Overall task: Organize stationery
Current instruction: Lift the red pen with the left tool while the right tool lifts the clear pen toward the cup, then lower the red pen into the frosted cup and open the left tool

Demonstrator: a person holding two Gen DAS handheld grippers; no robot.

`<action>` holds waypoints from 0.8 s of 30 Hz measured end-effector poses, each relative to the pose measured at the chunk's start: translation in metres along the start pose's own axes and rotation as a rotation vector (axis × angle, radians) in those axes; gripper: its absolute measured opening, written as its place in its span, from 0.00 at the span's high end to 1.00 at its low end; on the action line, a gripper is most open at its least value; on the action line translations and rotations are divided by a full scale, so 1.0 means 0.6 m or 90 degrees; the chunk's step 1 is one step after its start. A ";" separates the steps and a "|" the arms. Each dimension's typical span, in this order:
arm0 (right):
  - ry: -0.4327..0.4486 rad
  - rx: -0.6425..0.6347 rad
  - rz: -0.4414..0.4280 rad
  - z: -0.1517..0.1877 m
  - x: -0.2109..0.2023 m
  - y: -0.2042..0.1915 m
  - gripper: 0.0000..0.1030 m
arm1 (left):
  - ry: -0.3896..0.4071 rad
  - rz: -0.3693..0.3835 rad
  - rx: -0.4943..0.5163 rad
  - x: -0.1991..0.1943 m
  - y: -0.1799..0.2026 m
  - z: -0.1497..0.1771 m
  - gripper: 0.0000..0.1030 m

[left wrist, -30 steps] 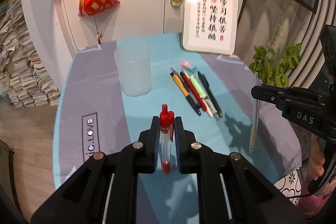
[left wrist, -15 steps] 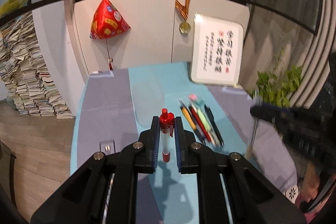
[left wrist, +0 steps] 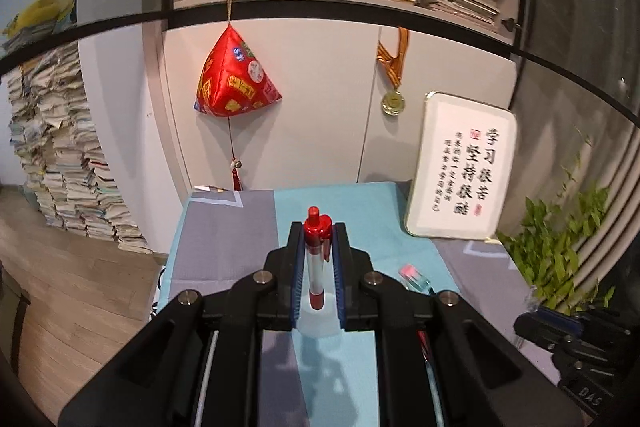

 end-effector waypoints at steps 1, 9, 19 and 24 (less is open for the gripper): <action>0.000 0.000 0.002 -0.008 0.007 -0.002 0.89 | -0.002 0.002 -0.006 0.008 -0.003 0.000 0.89; 0.008 -0.004 -0.011 -0.052 0.048 -0.032 0.89 | -0.037 0.008 0.000 0.056 -0.008 0.021 0.89; 0.003 -0.017 -0.010 -0.075 0.088 -0.063 0.89 | -0.070 0.018 -0.004 0.090 -0.018 0.054 0.89; -0.003 -0.022 -0.012 -0.076 0.100 -0.071 0.89 | -0.078 0.025 -0.004 0.098 -0.017 0.065 0.89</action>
Point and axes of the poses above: each gripper's, at about its wrist camera, not at the fingertips, and x roughly the way its jaws point, y to its right, z to its underside, the point moved 4 cm from there along x, roughly the way its jaws point, and after that the axes turned 7 degrees about x, right-handed, at the moved point
